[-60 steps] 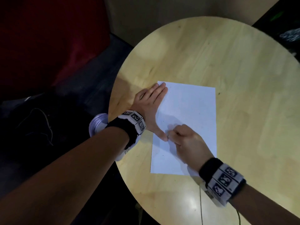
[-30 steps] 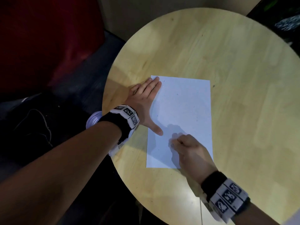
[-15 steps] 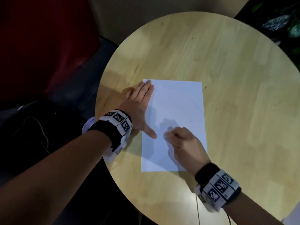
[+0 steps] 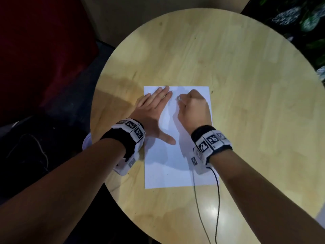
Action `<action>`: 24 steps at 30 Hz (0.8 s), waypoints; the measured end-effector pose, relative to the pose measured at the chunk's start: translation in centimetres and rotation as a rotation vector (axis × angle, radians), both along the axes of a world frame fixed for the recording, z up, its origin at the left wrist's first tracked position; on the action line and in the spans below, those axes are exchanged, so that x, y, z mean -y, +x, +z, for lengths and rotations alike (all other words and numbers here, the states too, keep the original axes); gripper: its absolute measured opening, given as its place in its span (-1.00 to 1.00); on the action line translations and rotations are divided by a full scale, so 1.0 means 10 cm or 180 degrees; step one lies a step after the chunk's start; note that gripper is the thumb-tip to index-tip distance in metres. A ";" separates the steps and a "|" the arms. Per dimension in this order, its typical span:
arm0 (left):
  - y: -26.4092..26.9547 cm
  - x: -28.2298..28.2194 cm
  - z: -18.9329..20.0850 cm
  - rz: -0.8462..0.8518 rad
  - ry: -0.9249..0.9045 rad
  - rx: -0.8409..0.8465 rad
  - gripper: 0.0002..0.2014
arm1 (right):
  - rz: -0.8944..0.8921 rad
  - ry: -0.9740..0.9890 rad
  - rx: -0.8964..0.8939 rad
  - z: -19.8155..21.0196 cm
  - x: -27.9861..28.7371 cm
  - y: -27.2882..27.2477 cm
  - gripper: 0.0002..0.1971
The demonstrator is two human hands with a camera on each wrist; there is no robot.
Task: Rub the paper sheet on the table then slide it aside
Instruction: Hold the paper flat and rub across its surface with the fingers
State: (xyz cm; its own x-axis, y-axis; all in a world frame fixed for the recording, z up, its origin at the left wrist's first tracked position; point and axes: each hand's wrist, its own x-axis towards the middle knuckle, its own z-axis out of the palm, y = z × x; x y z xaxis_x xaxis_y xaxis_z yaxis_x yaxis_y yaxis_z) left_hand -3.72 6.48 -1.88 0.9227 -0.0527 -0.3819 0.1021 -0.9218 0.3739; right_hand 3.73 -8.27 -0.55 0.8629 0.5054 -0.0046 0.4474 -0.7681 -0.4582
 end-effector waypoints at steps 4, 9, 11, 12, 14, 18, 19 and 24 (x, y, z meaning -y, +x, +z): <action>-0.02 -0.01 -0.04 -0.0037 0.0127 0.0127 0.57 | 0.1005 -0.0199 -0.0394 0.16 0.34 -0.69 -0.87; 0.01 0.01 -0.01 -0.0125 0.0116 -0.0052 0.58 | 0.1127 -0.0436 0.0049 0.11 0.14 0.09 -0.90; 0.01 0.00 -0.02 -0.0123 0.0067 -0.0031 0.56 | 0.0772 -0.0608 0.0086 0.06 0.04 0.36 -0.90; 0.01 -0.01 -0.03 -0.0125 0.0062 -0.0032 0.54 | 0.0648 -0.0611 0.0055 0.05 0.06 0.35 -0.88; 0.01 -0.01 -0.04 -0.0124 0.0093 -0.0052 0.54 | 0.0670 -0.0568 -0.0057 0.06 0.20 0.08 -0.91; 0.02 0.00 -0.03 -0.0141 0.0131 -0.0055 0.54 | 0.1093 -0.0320 -0.0396 0.21 0.61 -0.61 -0.89; 0.01 0.00 -0.03 -0.0134 0.0128 -0.0048 0.55 | 0.1205 -0.0258 -0.0408 0.21 0.66 -0.63 -0.87; 0.06 0.07 0.04 -0.0197 0.0198 -0.0132 0.54 | 0.0748 -0.0181 0.0028 0.11 0.45 0.04 -0.90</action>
